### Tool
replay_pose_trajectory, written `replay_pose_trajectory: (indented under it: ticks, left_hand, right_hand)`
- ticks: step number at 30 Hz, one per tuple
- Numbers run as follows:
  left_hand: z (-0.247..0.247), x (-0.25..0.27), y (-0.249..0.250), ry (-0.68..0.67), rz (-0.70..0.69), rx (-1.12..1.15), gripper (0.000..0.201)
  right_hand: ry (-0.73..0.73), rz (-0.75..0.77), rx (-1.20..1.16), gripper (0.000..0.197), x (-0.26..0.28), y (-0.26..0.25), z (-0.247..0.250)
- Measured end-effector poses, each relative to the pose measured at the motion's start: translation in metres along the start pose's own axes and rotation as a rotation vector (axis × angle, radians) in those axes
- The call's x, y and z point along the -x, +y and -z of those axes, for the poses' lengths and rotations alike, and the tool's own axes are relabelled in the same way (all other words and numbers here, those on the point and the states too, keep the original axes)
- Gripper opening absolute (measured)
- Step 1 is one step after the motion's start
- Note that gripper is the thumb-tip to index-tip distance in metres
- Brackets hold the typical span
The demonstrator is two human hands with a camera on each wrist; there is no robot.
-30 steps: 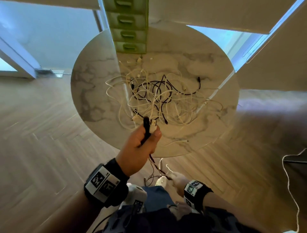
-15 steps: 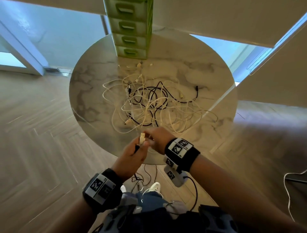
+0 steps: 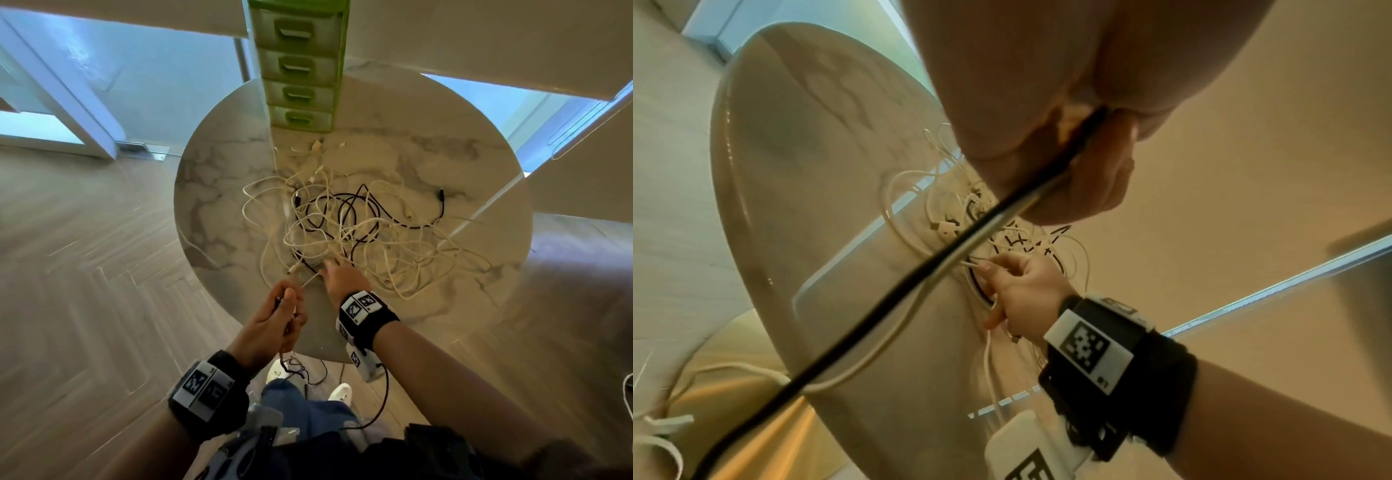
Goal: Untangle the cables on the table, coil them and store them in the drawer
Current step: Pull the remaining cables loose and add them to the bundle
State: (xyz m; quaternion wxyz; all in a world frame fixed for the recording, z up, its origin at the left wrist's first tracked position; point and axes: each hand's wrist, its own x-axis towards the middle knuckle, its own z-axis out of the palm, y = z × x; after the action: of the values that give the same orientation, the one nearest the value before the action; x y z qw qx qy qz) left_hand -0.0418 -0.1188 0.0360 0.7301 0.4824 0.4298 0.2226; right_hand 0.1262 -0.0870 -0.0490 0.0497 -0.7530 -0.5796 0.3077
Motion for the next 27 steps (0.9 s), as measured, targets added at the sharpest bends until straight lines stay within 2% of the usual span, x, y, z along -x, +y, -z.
replay_pose_trajectory:
  ticks: [4,7,11,14,16,18,21,24,27]
  left_hand:
    - [0.018,-0.014,0.003,0.015,0.062,-0.023,0.027]
    - [0.031,-0.023,0.000,-0.002,0.071,-0.090,0.023]
    - [0.041,-0.032,0.000,-0.060,0.107,-0.180,0.020]
    - [0.048,-0.044,0.002,-0.069,0.098,-0.131,0.022]
    - [0.048,-0.050,0.004,-0.082,0.100,-0.082,0.024]
    - [0.045,-0.053,0.007,-0.121,0.102,-0.059,0.022]
    - [0.036,-0.057,0.009,-0.152,0.019,-0.152,0.013]
    - [0.026,-0.058,0.013,-0.180,-0.110,-0.203,0.020]
    - [0.012,-0.059,0.017,-0.203,-0.183,-0.200,0.011]
  right_hand:
    - [0.083,-0.079,-0.052,0.039,-0.002,-0.005,-0.007]
    - [0.068,-0.163,0.004,0.029,-0.006,-0.016,-0.013]
    - [-0.022,-0.170,-0.014,0.025,-0.010,-0.022,-0.004]
    - [0.015,-0.158,-0.247,0.015,0.004,-0.019,0.014]
    - [0.099,-0.172,-0.465,0.005,0.024,-0.018,0.027]
    - [0.166,-0.162,-0.612,0.008,0.044,-0.020,0.035]
    - [0.244,-0.143,-0.782,0.013,0.071,-0.025,0.045]
    - [0.263,-0.142,-0.952,0.014,0.093,-0.032,0.047]
    - [0.277,-0.123,-0.903,0.014,0.105,-0.038,0.037]
